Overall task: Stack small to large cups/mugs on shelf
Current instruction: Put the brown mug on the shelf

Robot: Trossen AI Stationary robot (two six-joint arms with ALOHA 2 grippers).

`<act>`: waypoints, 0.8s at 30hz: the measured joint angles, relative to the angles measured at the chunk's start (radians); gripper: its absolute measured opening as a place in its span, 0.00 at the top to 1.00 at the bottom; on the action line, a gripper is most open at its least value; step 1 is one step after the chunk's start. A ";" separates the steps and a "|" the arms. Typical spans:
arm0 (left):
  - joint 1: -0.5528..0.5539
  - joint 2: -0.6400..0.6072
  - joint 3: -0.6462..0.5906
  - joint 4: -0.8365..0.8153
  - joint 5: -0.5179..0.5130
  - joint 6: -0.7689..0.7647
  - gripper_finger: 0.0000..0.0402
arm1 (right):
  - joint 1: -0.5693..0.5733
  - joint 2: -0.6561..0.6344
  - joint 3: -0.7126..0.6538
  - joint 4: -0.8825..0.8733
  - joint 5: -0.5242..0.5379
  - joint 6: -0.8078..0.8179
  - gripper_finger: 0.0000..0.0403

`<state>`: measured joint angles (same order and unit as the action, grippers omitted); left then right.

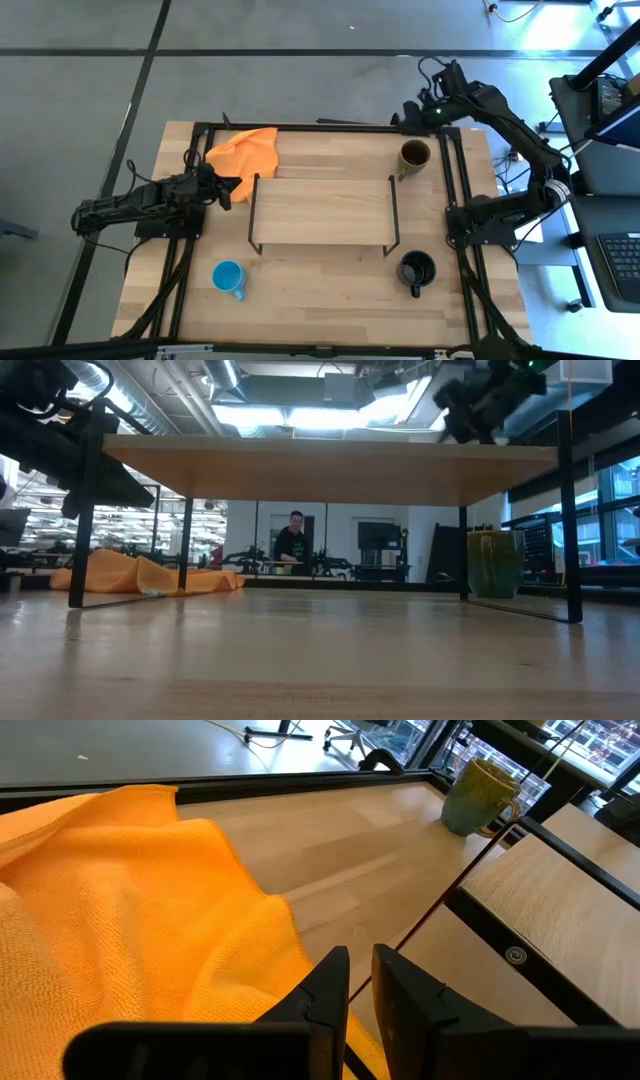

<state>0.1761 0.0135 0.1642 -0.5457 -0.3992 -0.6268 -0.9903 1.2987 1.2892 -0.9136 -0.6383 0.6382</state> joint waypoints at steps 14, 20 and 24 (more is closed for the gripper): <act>0.000 0.000 0.000 0.000 0.001 0.000 0.90 | 0.193 -0.126 0.130 0.573 0.592 -0.181 0.50; 0.000 0.000 0.000 0.000 0.001 0.000 0.90 | 0.299 -0.111 0.299 0.282 0.886 -0.343 0.50; 0.000 0.000 0.000 0.000 0.001 0.000 0.90 | 0.358 -0.111 0.365 0.097 1.018 -0.381 0.50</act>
<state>0.1761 0.0135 0.1642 -0.5457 -0.3981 -0.6266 -0.6321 1.1882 1.6540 -0.8168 0.3793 0.2573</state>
